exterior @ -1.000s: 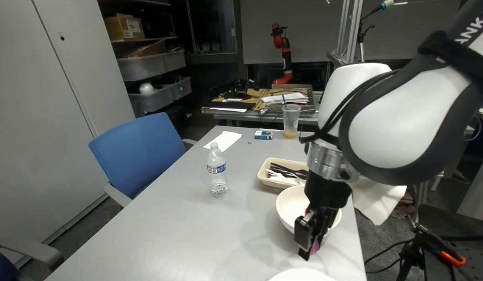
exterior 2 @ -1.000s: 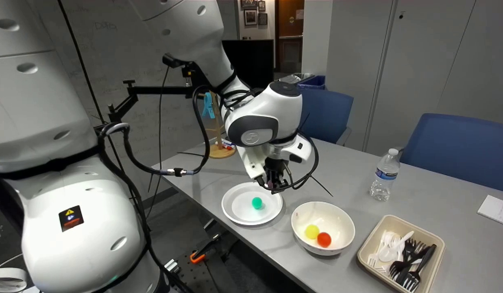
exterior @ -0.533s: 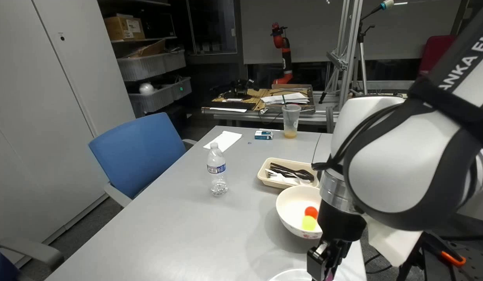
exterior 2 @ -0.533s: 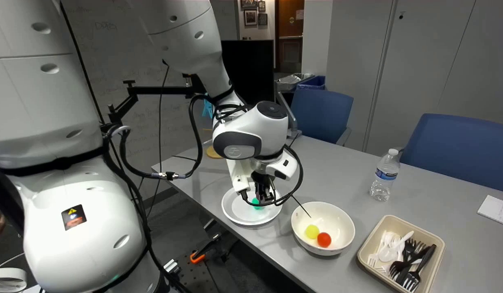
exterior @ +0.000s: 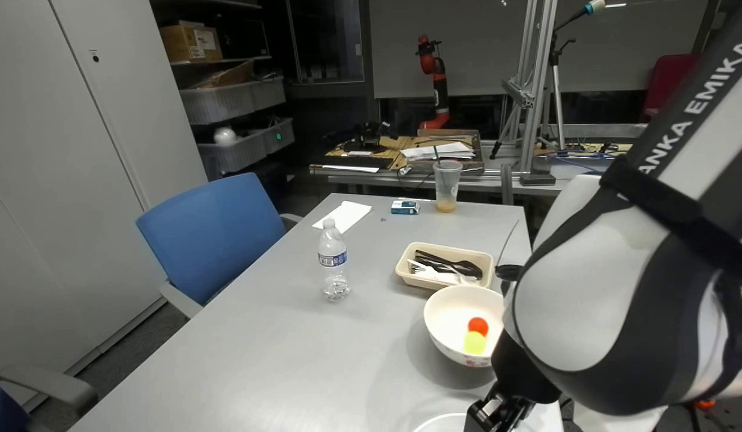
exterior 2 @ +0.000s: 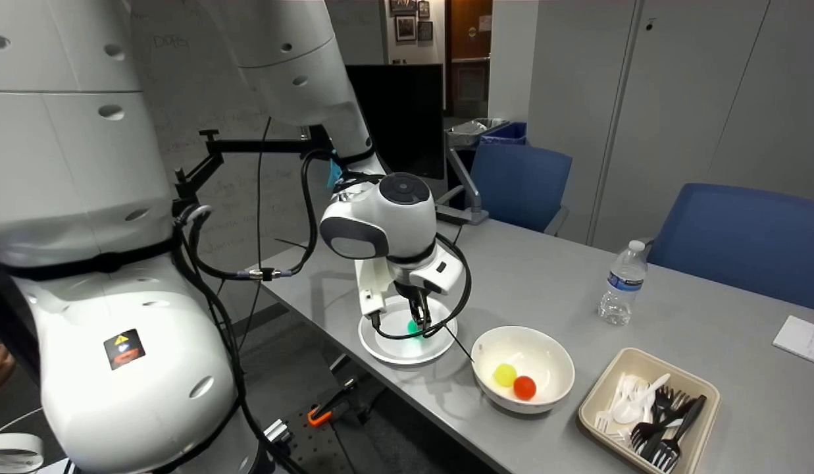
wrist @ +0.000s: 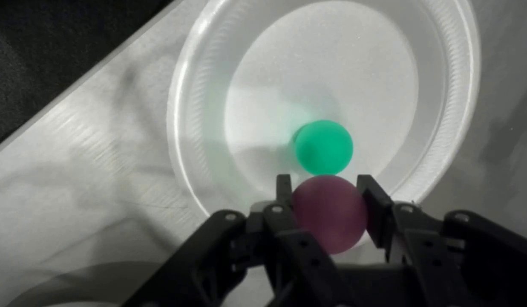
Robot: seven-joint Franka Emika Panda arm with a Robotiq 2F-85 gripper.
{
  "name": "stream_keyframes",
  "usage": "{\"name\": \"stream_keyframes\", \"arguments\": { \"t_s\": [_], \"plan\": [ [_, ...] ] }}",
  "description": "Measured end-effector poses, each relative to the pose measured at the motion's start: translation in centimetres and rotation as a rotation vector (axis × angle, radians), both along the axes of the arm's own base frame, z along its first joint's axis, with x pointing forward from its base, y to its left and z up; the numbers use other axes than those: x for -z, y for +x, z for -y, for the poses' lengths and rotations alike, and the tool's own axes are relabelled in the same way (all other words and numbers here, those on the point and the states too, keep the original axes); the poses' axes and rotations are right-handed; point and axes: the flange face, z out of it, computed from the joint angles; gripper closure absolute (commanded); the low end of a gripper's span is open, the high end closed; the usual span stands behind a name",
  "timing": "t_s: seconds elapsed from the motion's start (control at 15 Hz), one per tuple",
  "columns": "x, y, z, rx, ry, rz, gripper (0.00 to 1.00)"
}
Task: Move the green and purple objects from the bowl to the plate respectively
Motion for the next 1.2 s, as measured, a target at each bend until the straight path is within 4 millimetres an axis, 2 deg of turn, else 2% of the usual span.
{"name": "stream_keyframes", "arguments": {
  "t_s": [0.27,0.33,0.93,1.2],
  "plan": [
    [0.4,-0.2,-0.3,0.008,-0.007,0.015,0.03],
    [0.5,-0.2,-0.2,0.010,-0.008,0.016,0.00],
    [1.1,0.1,0.5,-0.018,-0.032,0.026,0.00],
    [0.6,2.0,2.4,-0.103,-0.083,0.058,0.00]
  ]
}}
